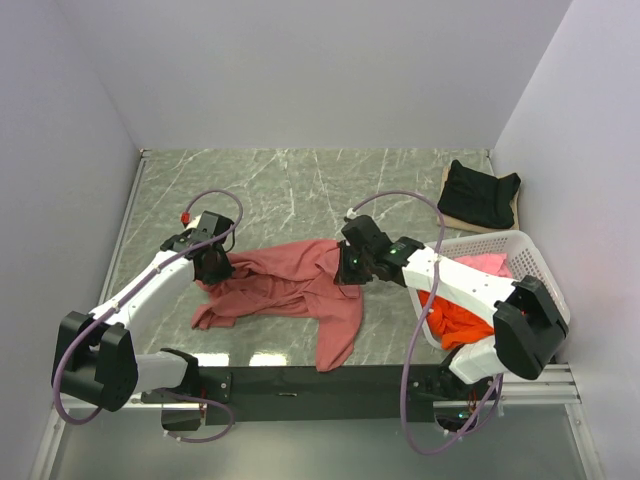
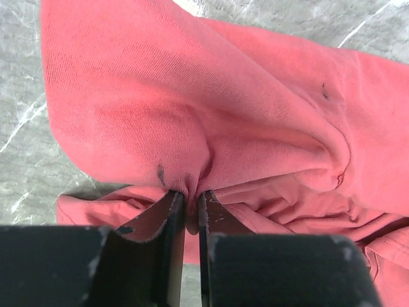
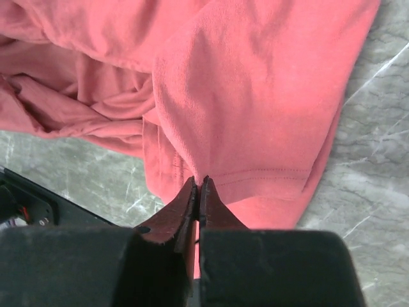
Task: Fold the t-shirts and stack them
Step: Flatten the tshirt out
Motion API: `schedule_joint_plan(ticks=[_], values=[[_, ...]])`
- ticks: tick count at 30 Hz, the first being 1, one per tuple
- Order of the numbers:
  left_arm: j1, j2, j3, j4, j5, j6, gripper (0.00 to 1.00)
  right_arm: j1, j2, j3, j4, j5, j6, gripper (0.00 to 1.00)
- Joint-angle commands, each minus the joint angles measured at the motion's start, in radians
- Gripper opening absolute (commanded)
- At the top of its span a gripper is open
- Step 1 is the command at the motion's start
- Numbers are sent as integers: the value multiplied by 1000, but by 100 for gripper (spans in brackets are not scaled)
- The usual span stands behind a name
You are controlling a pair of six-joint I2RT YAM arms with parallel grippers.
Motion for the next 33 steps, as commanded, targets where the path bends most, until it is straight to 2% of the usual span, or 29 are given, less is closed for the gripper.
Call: schedule_joint_plan(ticks=[1, 11, 17, 18, 22, 24, 26, 28, 33], values=[[0, -18, 42, -20, -17, 17, 14, -3, -27, 24, 19, 20, -8, 0], [13, -44, 151, -139, -80, 54, 14, -51, -128, 114, -136, 136, -40, 0], [33, -53, 211, -168, -63, 80, 25, -106, -160, 145, -188, 146, -81, 0], [35, -52, 209, -163, -57, 82, 33, -112, -160, 146, -192, 144, -85, 0], [41, -38, 162, -125, -10, 74, 41, -118, -146, 149, -186, 124, -94, 0], [41, -30, 148, -105, 6, 71, 41, -121, -140, 145, -174, 113, -89, 0], [43, -22, 134, -94, 10, 71, 34, -120, -136, 137, -165, 98, -80, 0], [43, -15, 125, -80, 12, 78, 33, -120, -131, 134, -150, 90, -74, 0], [43, 18, 112, -83, 32, 79, 53, -121, -105, 137, -149, 75, -69, 0]])
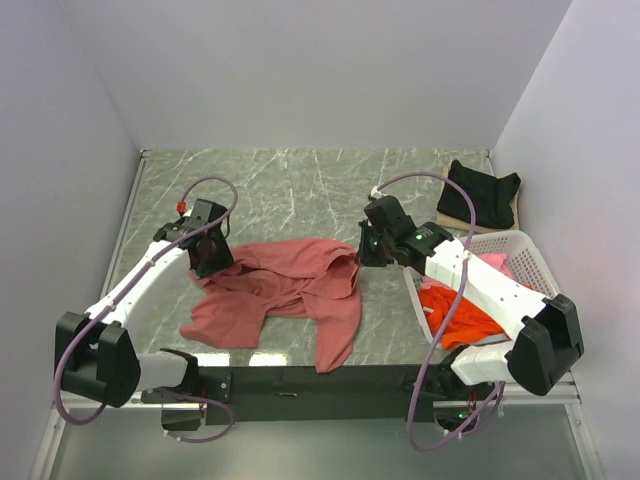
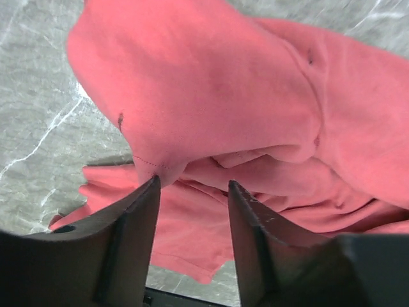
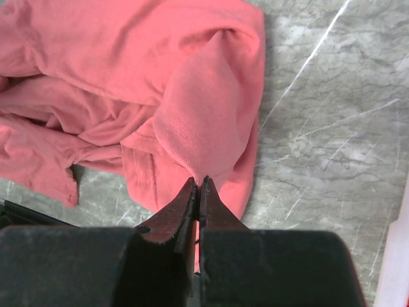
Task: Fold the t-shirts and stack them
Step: Flatten the tshirt out
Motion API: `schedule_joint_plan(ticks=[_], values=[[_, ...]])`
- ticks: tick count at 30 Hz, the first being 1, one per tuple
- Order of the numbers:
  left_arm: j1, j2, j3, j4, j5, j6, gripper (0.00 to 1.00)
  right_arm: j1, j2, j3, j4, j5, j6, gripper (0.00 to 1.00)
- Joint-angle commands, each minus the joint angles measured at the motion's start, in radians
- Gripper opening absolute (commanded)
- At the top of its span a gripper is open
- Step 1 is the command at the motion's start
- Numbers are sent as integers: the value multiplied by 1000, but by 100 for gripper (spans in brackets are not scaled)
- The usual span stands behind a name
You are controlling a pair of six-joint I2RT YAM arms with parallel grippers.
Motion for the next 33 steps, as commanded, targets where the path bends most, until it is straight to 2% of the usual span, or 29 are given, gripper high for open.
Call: schedule_joint_plan(ticks=[1, 9, 13, 19, 26, 28, 29, 30, 33], values=[[3, 6, -14, 14, 13, 4, 55, -7, 8, 28, 25, -13, 1, 0], [3, -21, 7, -4, -39, -31, 59, -7, 37, 41, 28, -24, -6, 0], [11, -53, -8, -15, -110, -62, 62, -8, 52, 51, 33, -24, -7, 0], [37, -52, -56, 16, -73, -82, 62, -7, 69, 57, 38, -47, -10, 0], [42, -3, -63, 63, -33, -66, 50, -5, 66, 43, 45, -55, -6, 0], [43, -1, -63, 72, -33, -66, 42, -7, 60, 37, 47, -51, -3, 0], [43, -1, -63, 77, -33, -66, 34, -5, 57, 35, 47, -51, -3, 0], [45, 2, -62, 79, -31, -62, 32, -7, 55, 32, 48, -51, -1, 0], [46, 23, -60, 80, -21, -51, 33, -7, 57, 26, 50, -54, -3, 0]])
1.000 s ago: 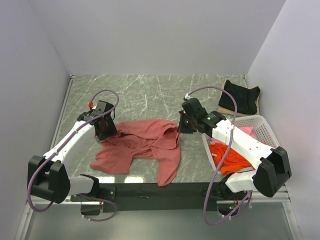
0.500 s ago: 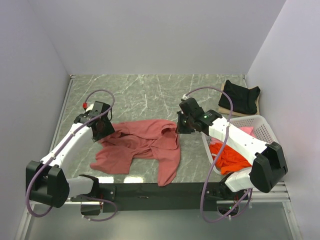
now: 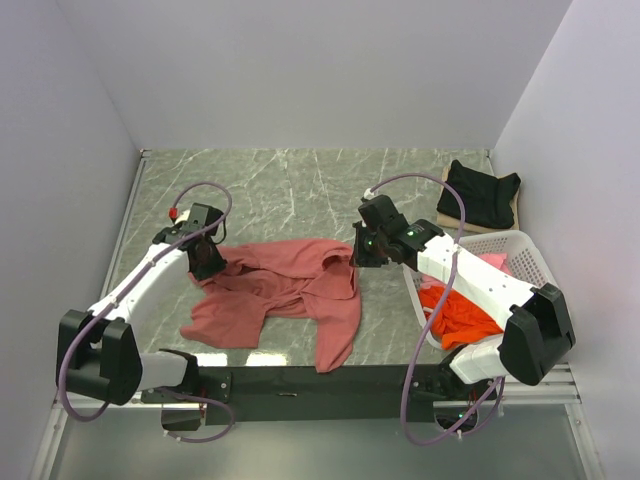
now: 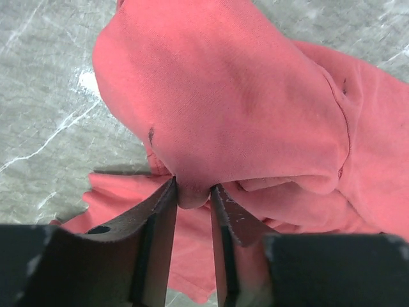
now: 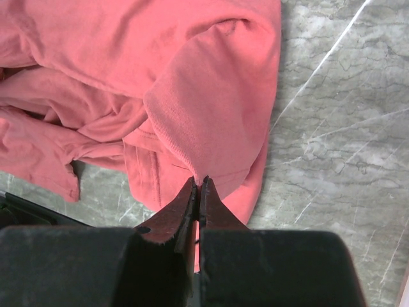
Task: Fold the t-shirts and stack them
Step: Flatten the tshirt out
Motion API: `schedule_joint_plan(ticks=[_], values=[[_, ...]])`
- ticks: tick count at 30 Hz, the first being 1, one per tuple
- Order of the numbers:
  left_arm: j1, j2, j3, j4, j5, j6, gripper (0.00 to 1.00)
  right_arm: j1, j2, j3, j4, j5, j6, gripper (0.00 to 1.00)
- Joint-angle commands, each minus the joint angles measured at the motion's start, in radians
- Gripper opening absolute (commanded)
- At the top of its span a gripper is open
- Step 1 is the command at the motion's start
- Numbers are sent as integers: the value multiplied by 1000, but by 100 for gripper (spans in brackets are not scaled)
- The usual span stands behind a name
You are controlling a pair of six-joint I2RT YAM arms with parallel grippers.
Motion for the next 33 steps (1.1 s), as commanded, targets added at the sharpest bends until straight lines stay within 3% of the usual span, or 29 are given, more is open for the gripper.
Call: schedule_joint_plan(ticks=[1, 3, 4, 7, 15, 20, 25, 31, 33], values=[[6, 21, 0, 31, 23, 12, 35, -5, -17, 13, 36, -4, -1, 0], [4, 21, -8, 37, 26, 13, 33, -7, -15, 13, 36, -3, 1, 0], [6, 18, -9, 41, 29, 13, 19, -5, -15, 13, 36, -1, 2, 0], [7, 19, -3, 40, 34, 18, 1, -8, -15, 19, 34, 3, 2, 0], [50, 1, 159, -34, 34, 49, 1, -27, -22, 143, -52, 71, -42, 0], [199, -31, 332, -78, 84, 108, 0, -100, -25, 301, -142, 117, -102, 0], [351, 8, 576, -100, 207, 144, 1, -206, 21, 543, -205, 122, -169, 0], [414, 77, 878, -126, 308, 142, 0, -258, 127, 871, -306, 142, -246, 0], [412, 76, 913, -105, 340, 124, 1, -263, 149, 983, -334, 145, -275, 0]])
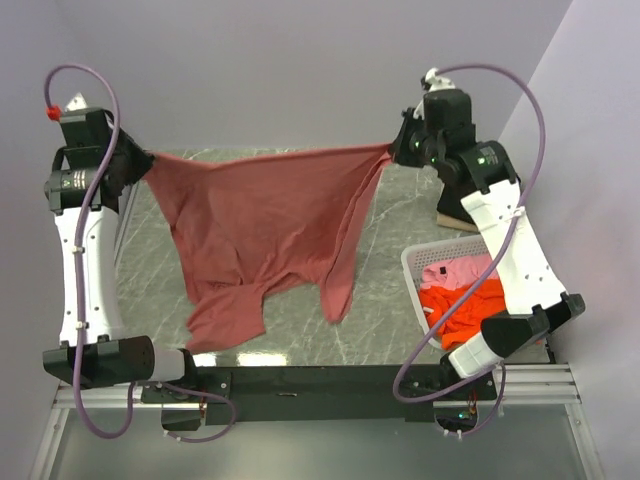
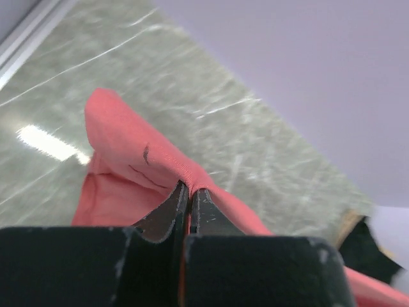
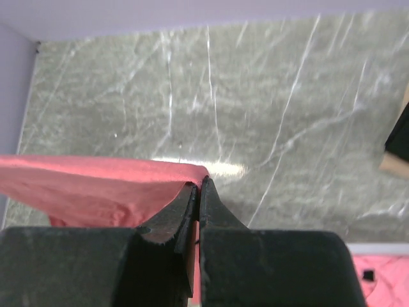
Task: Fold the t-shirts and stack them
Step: Flatten the tshirt out
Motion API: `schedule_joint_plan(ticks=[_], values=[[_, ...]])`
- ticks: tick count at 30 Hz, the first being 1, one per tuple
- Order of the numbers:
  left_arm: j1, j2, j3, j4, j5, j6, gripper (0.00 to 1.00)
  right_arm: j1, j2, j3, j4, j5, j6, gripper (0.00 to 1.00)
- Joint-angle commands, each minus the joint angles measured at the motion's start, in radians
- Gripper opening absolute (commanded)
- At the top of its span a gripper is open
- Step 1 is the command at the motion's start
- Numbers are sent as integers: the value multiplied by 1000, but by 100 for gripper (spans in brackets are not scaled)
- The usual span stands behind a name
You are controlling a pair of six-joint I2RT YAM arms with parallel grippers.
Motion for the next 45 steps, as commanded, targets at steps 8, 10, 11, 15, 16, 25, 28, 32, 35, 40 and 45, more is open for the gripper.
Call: schedule_joint_plan(ticks=[8, 10, 11, 15, 16, 25, 28, 32, 35, 40, 45], values=[[7, -57, 255, 11, 181, -94, 1, -15, -106, 177, -31, -33, -155, 0], [7, -80, 308, -7, 173, -104, 1, -15, -157, 108, -8, -69, -166, 0], [5, -109, 318, -12, 165, -106, 1, -15, -212, 58, 18, -84, -178, 0], [-5, -185, 341, -30, 123, -111, 0, -12, -359, -61, 84, -220, -191, 0], [-5, -201, 347, -36, 116, -112, 0, -14, -384, -78, 94, -242, -192, 0], [-4, -317, 465, 5, 24, -101, 1, -14, -585, -47, 131, -388, -172, 0], [-7, -327, 494, 51, -8, -115, 0, -14, -608, 6, 153, -391, -171, 0], [-5, -356, 481, 134, -51, -134, 1, -14, -620, 34, 233, -406, -151, 0], [-7, -361, 415, 191, -66, -138, 1, -14, -602, 4, 259, -403, -152, 0], [-5, -295, 235, 237, 113, -140, 1, -14, -561, -144, 319, -368, -181, 0], [-9, -114, 85, 261, 309, -118, 1, -15, -447, -268, 335, -302, -224, 0]])
